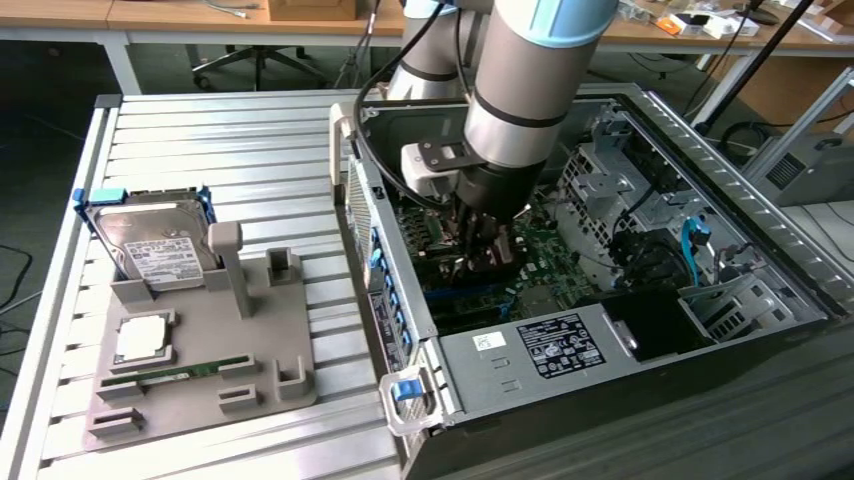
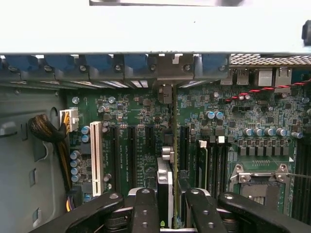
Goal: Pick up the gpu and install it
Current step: 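Insert the gpu into the slot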
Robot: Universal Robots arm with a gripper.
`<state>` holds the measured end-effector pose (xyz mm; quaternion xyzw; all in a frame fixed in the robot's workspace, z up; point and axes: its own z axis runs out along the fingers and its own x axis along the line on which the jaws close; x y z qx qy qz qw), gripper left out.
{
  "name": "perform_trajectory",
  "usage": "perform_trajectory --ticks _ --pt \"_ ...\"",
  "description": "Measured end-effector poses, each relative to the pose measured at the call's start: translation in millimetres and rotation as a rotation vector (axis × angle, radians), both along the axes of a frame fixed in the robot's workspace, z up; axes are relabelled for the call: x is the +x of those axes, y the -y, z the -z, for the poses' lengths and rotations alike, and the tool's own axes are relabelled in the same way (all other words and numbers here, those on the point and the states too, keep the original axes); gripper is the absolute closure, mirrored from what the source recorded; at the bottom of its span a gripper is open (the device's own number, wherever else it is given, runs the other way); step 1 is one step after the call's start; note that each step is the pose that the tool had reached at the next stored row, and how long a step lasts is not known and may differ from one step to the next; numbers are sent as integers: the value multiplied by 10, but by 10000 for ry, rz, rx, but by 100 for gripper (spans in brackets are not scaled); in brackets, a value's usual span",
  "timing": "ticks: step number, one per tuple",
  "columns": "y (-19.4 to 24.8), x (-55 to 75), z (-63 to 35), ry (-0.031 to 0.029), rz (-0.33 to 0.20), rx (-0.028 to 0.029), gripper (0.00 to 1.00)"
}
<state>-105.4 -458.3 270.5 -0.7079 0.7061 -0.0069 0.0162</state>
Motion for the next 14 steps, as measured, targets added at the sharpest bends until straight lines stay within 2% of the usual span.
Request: perform_trajectory --ticks 4,9,14 --pt "0 -1 19 1 11 88 73" --pt "0 -27 28 1 14 153 73" --pt "0 -33 29 1 13 178 73"
